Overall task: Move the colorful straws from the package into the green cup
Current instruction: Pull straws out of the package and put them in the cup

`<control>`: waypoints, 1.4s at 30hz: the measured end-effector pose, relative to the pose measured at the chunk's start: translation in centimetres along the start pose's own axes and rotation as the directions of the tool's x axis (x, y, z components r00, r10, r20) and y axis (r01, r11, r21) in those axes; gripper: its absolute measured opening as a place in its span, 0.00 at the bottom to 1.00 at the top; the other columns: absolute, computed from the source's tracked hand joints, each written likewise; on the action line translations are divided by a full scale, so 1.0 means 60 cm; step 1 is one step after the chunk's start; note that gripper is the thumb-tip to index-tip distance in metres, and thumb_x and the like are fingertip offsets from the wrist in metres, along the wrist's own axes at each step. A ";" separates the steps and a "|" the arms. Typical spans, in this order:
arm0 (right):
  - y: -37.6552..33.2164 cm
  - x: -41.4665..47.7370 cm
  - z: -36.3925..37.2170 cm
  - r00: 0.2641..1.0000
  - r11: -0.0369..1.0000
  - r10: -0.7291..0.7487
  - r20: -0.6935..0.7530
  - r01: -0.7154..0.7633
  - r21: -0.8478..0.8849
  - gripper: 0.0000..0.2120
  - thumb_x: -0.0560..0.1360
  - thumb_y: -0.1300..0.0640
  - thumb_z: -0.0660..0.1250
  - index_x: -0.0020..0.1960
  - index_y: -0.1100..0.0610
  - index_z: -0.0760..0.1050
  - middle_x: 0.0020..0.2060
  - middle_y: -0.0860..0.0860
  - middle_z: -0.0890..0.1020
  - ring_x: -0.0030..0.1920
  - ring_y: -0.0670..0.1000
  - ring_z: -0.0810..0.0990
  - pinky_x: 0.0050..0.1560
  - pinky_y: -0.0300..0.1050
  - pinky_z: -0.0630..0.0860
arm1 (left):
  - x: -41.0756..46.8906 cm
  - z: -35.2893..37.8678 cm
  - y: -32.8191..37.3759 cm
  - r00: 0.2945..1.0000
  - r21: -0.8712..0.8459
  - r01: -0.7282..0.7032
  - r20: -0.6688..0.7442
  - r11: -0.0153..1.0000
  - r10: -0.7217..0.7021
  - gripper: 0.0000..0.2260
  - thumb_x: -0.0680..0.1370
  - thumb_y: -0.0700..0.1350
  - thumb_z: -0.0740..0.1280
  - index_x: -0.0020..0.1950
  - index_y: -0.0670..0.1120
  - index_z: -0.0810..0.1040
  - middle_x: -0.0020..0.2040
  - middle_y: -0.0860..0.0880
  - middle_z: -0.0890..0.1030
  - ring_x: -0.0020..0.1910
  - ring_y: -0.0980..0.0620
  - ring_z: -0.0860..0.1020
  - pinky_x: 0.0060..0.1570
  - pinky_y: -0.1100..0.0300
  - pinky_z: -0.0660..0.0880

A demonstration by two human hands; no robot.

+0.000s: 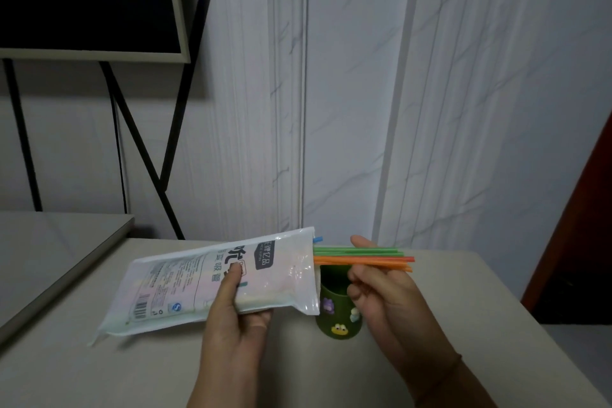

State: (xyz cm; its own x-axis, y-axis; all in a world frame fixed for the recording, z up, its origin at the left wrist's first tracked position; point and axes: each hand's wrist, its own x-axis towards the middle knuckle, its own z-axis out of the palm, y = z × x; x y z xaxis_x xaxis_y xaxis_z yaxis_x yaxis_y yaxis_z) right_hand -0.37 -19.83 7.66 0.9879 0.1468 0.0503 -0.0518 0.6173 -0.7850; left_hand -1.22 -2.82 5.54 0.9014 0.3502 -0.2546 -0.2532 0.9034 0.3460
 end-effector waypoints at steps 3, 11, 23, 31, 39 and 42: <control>0.012 -0.002 0.011 0.997 0.994 -0.061 -0.036 0.058 -0.090 0.14 0.69 0.59 0.67 0.54 0.58 0.78 0.32 0.52 0.78 0.32 0.45 0.75 0.35 0.36 0.77 | -0.005 0.001 0.000 1.000 0.021 -0.008 0.008 1.000 0.007 0.22 0.75 0.36 0.69 0.66 0.51 0.74 0.53 0.47 0.86 0.49 0.48 0.85 0.48 0.36 0.78; -0.014 0.009 -0.008 0.966 0.979 -0.203 -0.160 0.201 -0.028 0.08 0.73 0.58 0.65 0.46 0.63 0.78 0.28 0.51 0.76 0.29 0.44 0.76 0.31 0.36 0.76 | 0.005 -0.008 0.028 0.998 -0.005 -0.055 -0.007 0.998 0.055 0.21 0.75 0.37 0.69 0.67 0.51 0.74 0.52 0.48 0.86 0.47 0.50 0.85 0.43 0.40 0.80; 0.024 0.009 0.026 0.989 0.992 -0.125 -0.080 0.122 -0.044 0.12 0.67 0.59 0.68 0.48 0.64 0.80 0.30 0.52 0.80 0.32 0.45 0.77 0.36 0.37 0.78 | -0.006 -0.002 -0.002 1.000 0.041 -0.021 0.013 0.999 0.021 0.18 0.74 0.36 0.69 0.61 0.50 0.76 0.49 0.47 0.87 0.46 0.48 0.86 0.47 0.37 0.78; -0.035 0.016 -0.013 0.946 0.979 -0.203 -0.252 0.196 -0.052 0.06 0.73 0.64 0.65 0.46 0.67 0.77 0.28 0.53 0.75 0.26 0.43 0.75 0.28 0.33 0.74 | 0.019 -0.016 0.043 0.999 0.001 -0.036 -0.040 0.999 0.036 0.18 0.75 0.37 0.69 0.63 0.51 0.76 0.46 0.49 0.87 0.49 0.50 0.84 0.38 0.46 0.82; -0.066 0.012 -0.059 0.906 0.965 -0.249 -0.342 0.200 -0.172 0.04 0.73 0.64 0.66 0.44 0.63 0.79 0.29 0.50 0.78 0.25 0.42 0.76 0.29 0.32 0.76 | 0.026 -0.020 0.056 0.997 0.020 -0.048 -0.059 0.999 0.049 0.20 0.76 0.38 0.68 0.66 0.51 0.74 0.55 0.49 0.84 0.54 0.50 0.82 0.39 0.45 0.81; -0.074 0.009 -0.073 0.886 0.953 -0.272 -0.376 0.193 -0.236 0.04 0.74 0.63 0.66 0.44 0.62 0.79 0.32 0.52 0.77 0.26 0.42 0.77 0.30 0.31 0.77 | 0.025 -0.019 0.054 0.998 0.020 -0.039 -0.056 0.999 0.040 0.21 0.76 0.38 0.68 0.67 0.51 0.74 0.54 0.49 0.84 0.53 0.50 0.82 0.38 0.45 0.81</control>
State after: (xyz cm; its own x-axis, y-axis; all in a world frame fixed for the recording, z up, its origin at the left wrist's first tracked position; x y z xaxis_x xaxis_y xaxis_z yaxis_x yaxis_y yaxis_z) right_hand 1.04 -25.84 8.46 0.9440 -0.3289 0.0259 0.1755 0.4341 -0.8836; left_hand -1.08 0.93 5.23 0.8697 0.3992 -0.2904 -0.2809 0.8840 0.3737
